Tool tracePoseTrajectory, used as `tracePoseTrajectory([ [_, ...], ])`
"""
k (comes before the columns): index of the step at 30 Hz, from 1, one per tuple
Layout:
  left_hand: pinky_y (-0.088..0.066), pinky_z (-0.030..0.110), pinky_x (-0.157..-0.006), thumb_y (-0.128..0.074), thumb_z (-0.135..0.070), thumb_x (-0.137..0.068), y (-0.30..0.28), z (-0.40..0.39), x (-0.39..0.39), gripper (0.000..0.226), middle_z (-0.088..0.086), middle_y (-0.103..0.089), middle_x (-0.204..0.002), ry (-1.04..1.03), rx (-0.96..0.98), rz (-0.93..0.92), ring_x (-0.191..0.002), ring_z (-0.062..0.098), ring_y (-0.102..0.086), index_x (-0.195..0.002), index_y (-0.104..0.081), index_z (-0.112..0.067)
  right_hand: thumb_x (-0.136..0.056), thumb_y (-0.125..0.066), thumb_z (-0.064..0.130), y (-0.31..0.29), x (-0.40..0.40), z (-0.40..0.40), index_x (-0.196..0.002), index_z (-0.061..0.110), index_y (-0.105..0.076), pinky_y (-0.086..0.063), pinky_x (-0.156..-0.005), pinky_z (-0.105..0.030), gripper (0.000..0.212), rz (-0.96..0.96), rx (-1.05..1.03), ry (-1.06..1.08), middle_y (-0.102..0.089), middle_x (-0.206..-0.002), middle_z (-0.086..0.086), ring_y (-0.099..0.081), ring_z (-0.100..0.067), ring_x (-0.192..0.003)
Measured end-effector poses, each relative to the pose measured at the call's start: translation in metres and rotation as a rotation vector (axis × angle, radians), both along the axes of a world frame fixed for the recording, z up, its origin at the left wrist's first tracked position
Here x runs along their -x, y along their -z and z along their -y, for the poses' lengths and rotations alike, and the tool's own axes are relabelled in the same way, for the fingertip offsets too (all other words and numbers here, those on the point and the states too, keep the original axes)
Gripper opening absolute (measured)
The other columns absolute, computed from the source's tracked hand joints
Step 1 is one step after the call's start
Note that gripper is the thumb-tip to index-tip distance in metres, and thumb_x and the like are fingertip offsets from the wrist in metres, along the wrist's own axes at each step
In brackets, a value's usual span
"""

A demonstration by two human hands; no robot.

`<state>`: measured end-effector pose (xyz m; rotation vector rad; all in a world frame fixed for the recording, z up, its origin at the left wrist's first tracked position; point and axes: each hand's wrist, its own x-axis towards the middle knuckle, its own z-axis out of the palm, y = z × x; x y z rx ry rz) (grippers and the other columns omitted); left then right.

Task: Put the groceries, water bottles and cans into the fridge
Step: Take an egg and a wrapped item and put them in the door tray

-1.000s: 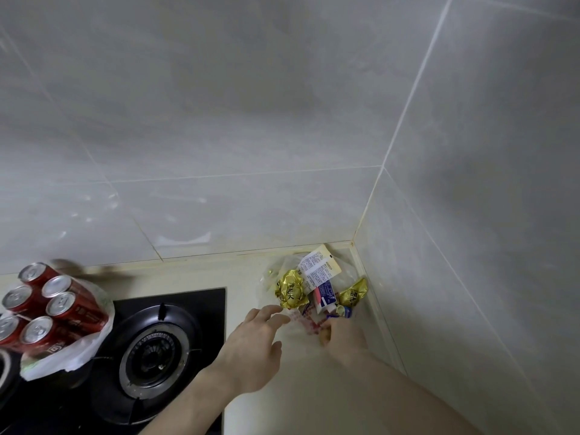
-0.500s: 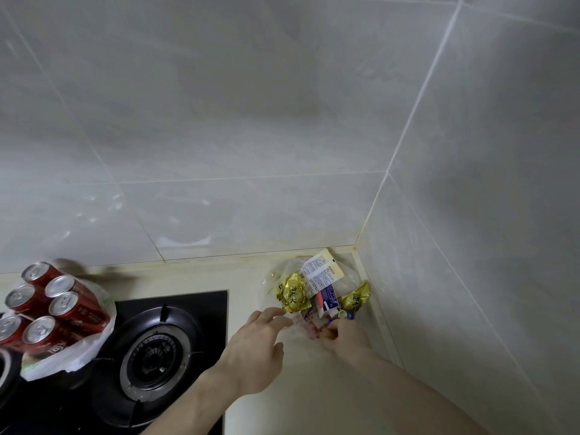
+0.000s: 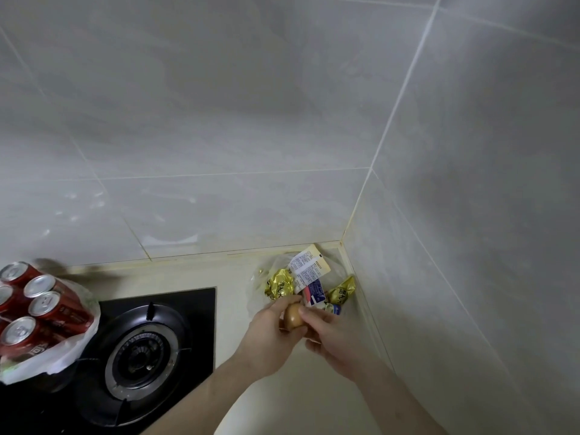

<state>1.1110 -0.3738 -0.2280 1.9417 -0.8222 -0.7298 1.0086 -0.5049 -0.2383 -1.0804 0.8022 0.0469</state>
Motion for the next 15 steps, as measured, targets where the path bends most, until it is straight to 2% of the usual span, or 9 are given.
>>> tracePoseTrajectory([
  [3,-0.053,0.012,-0.076,-0.076,-0.022,-0.088,-0.001,-0.002,0.002,0.05,-0.013,-0.071,-0.11,-0.039,0.009,-0.04,-0.089,-0.002,-0.07,-0.128,-0.057,-0.045,-0.096,-0.07,0.036,0.001,0.002,0.007,-0.123,0.019,-0.069,-0.052,-0.08,-0.029,0.032,0.02,0.035,-0.047,-0.077,-0.109,-0.003,-0.071,-0.014,-0.096],
  [5,-0.05,0.011,-0.07,-0.076,-0.02,-0.089,-0.003,-0.005,0.0,0.047,-0.013,-0.071,-0.104,-0.103,0.021,-0.063,-0.083,0.0,-0.069,-0.126,-0.059,-0.042,-0.091,-0.075,0.042,0.009,0.001,0.02,-0.121,0.019,-0.069,-0.054,-0.078,-0.031,0.038,0.016,0.129,-0.062,-0.077,-0.109,-0.007,-0.074,-0.019,-0.097],
  [7,-0.049,0.012,-0.065,-0.076,-0.018,-0.088,-0.006,-0.009,-0.004,0.044,-0.011,-0.07,-0.102,-0.157,0.028,-0.083,-0.078,0.003,-0.068,-0.122,-0.059,-0.041,-0.083,-0.082,0.044,0.031,-0.002,0.042,-0.118,0.02,-0.069,-0.058,-0.084,-0.036,0.044,-0.063,0.328,-0.005,-0.076,-0.11,-0.008,-0.072,-0.019,-0.098],
  [9,-0.05,0.015,-0.063,-0.076,-0.018,-0.089,-0.007,-0.015,-0.009,0.043,-0.01,-0.069,-0.103,-0.182,0.027,-0.092,-0.078,0.004,-0.068,-0.123,-0.059,-0.039,-0.081,-0.083,0.036,0.057,-0.004,0.069,-0.121,0.021,-0.067,-0.057,-0.095,-0.039,0.046,-0.227,0.613,0.046,-0.07,-0.118,0.002,-0.068,-0.017,-0.107],
  [12,-0.054,0.017,-0.064,-0.076,-0.018,-0.089,-0.009,-0.022,-0.016,0.044,-0.008,-0.07,-0.102,-0.203,0.021,-0.081,-0.08,0.008,-0.069,-0.124,-0.06,-0.038,-0.084,-0.076,0.03,0.08,-0.009,0.098,-0.127,0.024,-0.06,-0.057,-0.084,-0.035,0.046,-0.428,0.957,-0.048,-0.061,-0.124,0.003,-0.062,-0.017,-0.105],
  [15,-0.057,0.023,-0.065,-0.076,-0.018,-0.089,-0.01,-0.026,-0.02,0.043,-0.005,-0.07,-0.097,-0.217,0.011,-0.065,-0.081,0.011,-0.068,-0.122,-0.06,-0.041,-0.087,-0.071,0.02,0.086,-0.021,0.114,-0.134,0.023,-0.057,-0.054,-0.085,-0.03,0.049,-0.519,1.236,-0.253,-0.05,-0.139,0.0,-0.058,-0.021,-0.115],
])
